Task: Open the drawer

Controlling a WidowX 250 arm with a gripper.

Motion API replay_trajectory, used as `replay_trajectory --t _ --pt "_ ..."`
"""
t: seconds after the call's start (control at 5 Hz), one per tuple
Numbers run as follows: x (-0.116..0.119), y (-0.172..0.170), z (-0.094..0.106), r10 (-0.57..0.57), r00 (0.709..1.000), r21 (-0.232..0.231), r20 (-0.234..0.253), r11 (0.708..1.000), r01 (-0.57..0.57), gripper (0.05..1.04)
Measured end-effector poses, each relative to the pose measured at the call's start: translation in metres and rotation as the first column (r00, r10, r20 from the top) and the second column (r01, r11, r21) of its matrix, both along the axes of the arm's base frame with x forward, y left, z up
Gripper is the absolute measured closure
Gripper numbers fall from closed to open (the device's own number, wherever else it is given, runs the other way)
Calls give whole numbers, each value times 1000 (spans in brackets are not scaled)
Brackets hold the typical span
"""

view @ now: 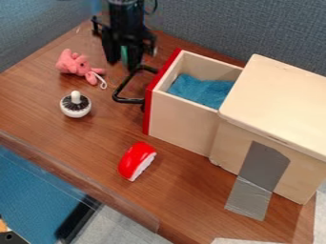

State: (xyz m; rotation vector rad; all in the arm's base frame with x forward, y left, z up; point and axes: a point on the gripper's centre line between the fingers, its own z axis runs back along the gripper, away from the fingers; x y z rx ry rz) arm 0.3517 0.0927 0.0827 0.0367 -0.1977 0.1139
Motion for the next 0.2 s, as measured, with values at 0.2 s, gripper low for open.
replay_trajectory --t 0.2 --pt "-4 1 29 -11 998 28 58 1000 9 134"
